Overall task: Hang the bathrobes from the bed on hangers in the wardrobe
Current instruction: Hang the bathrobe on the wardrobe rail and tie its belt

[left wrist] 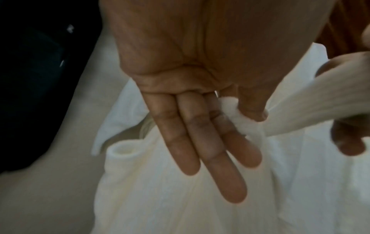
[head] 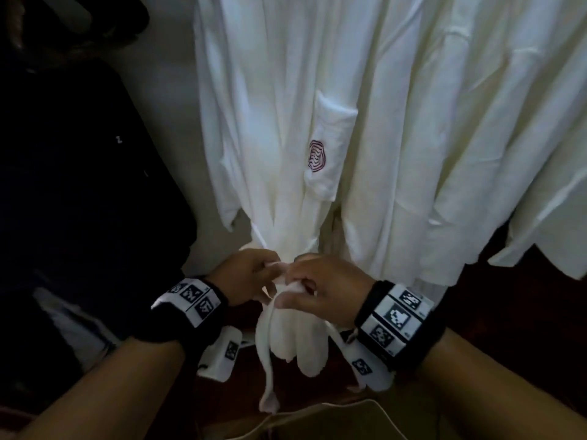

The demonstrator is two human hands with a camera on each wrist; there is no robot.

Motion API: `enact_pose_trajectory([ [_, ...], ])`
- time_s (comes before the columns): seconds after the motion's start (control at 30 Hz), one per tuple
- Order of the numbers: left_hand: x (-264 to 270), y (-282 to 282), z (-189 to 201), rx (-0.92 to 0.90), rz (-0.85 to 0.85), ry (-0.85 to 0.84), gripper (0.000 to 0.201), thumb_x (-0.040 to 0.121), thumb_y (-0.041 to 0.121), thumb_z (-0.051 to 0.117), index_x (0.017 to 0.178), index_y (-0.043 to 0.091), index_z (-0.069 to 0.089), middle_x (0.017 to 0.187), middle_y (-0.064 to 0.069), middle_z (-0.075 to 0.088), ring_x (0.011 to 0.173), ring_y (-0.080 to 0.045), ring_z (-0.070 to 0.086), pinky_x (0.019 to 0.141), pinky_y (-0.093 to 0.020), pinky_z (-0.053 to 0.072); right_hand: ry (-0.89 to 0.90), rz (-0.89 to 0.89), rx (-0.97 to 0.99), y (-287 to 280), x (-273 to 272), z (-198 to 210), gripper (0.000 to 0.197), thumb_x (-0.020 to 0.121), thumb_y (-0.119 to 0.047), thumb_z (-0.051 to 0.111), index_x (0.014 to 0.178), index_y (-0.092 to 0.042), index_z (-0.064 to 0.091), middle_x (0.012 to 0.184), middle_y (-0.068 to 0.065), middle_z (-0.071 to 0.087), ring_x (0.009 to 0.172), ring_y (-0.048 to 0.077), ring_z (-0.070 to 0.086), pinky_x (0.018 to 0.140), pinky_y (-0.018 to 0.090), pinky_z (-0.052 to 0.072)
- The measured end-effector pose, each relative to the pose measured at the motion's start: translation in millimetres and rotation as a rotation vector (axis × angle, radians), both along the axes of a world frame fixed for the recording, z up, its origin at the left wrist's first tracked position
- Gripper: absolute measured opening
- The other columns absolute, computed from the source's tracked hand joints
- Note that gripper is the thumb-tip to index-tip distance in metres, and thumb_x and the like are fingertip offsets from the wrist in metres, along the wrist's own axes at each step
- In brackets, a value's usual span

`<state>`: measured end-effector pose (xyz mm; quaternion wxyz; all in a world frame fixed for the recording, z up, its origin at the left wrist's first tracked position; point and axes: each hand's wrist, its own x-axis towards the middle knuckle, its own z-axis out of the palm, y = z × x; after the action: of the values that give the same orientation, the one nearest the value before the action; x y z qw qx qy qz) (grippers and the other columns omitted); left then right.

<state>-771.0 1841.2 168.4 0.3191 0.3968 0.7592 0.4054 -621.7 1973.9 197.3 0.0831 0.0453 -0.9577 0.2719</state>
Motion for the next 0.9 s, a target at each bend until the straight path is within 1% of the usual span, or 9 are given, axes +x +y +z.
enact_pose_trajectory([
  [0.07, 16, -4, -2, 0.074, 0.039, -0.231, 0.025, 0.099, 0.011, 0.051, 0.078, 0.002, 0.061, 0.07, -0.007, 0.065, 0.063, -0.017, 0.068, 0.057, -0.025, 0.055, -0.033, -0.069, 0.023, 1, -2, 1, 0.029, 0.081, -0.056, 0.064, 0.07, -0.031, 0.053, 0.072, -0.011, 0.048, 0.068, 0.004, 0.048, 0.065, 0.026, 0.043],
  [0.13, 28, -9, -5, 0.115, 0.053, -0.429, 0.024, 0.099, 0.01, 0.05, 0.088, -0.006, 0.063, 0.083, -0.02, 0.067, 0.072, -0.028, 0.071, 0.065, -0.034, 0.059, -0.048, -0.154, 0.044, 10, -4, -3, 0.029, 0.083, -0.053, 0.063, 0.074, -0.027, 0.056, 0.076, -0.011, 0.048, 0.072, 0.008, 0.049, 0.069, 0.028, 0.041],
  [0.23, 41, -15, -13, 0.16, 0.042, -0.464, 0.038, 0.103, 0.02, 0.042, 0.098, -0.012, 0.06, 0.078, -0.02, 0.069, 0.056, -0.027, 0.064, 0.055, -0.032, 0.055, -0.022, -0.33, -0.008, 24, -4, -26, 0.031, 0.081, -0.052, 0.067, 0.089, -0.023, 0.057, 0.088, -0.008, 0.049, 0.078, 0.01, 0.049, 0.074, 0.024, 0.04],
  [0.33, 54, -15, -16, 0.262, 0.02, -0.369, 0.039, 0.1, 0.03, 0.044, 0.091, -0.005, 0.058, 0.056, -0.002, 0.06, 0.043, -0.016, 0.047, 0.048, -0.025, 0.043, -0.034, -0.439, -0.504, 20, 2, -49, 0.045, 0.083, -0.044, 0.07, 0.117, -0.034, 0.042, 0.114, -0.006, 0.05, 0.095, 0.008, 0.058, 0.085, 0.021, 0.048],
  [0.43, 53, -10, -14, 0.279, 0.133, -0.181, 0.024, 0.098, 0.027, 0.052, 0.083, 0.01, 0.059, 0.056, 0.0, 0.055, 0.044, -0.014, 0.046, 0.045, -0.021, 0.038, -0.252, -0.409, -1.03, 11, 12, -63, 0.061, 0.092, -0.043, 0.057, 0.137, -0.044, 0.017, 0.127, -0.003, 0.055, 0.106, 0.01, 0.06, 0.096, 0.029, 0.049],
  [0.53, 33, -7, -22, 0.151, 0.267, 0.215, 0.016, 0.095, 0.031, 0.058, 0.084, 0.021, 0.062, 0.068, 0.005, 0.062, 0.06, -0.007, 0.056, 0.056, -0.017, 0.042, -0.286, -0.33, -0.987, 14, 29, -45, 0.053, 0.092, -0.031, 0.064, 0.138, -0.03, 0.037, 0.094, 0.002, 0.071, 0.082, 0.013, 0.066, 0.071, 0.026, 0.054],
  [0.63, 15, -10, -44, 0.005, 0.276, 0.412, 0.012, 0.095, 0.035, 0.056, 0.089, 0.025, 0.061, 0.073, 0.008, 0.061, 0.07, -0.01, 0.058, 0.061, -0.022, 0.04, -0.169, -0.19, -1.203, 30, 34, -9, 0.033, 0.08, -0.008, 0.07, 0.112, -0.007, 0.059, 0.067, 0.01, 0.063, 0.051, 0.02, 0.057, 0.047, 0.025, 0.048],
  [0.77, 2, -18, -75, -0.073, 0.246, 0.515, 0.012, 0.095, 0.032, 0.055, 0.084, 0.028, 0.053, 0.072, 0.007, 0.057, 0.069, -0.013, 0.056, 0.063, -0.026, 0.037, 0.053, 0.043, -1.488, 58, 23, 64, 0.05, 0.056, -0.014, 0.089, 0.101, -0.009, 0.069, 0.074, 0.011, 0.064, 0.044, 0.015, 0.053, 0.056, 0.033, 0.056],
  [0.9, 5, -27, -74, -0.022, 0.171, 0.519, 0.018, 0.096, 0.035, 0.053, 0.079, 0.033, 0.049, 0.068, 0.012, 0.055, 0.064, 0.0, 0.053, 0.06, -0.021, 0.035, 0.291, 0.083, -1.35, 57, -20, 124, 0.028, 0.089, -0.004, 0.058, 0.116, -0.01, 0.058, 0.091, 0.011, 0.064, 0.071, 0.021, 0.062, 0.071, 0.035, 0.053],
])
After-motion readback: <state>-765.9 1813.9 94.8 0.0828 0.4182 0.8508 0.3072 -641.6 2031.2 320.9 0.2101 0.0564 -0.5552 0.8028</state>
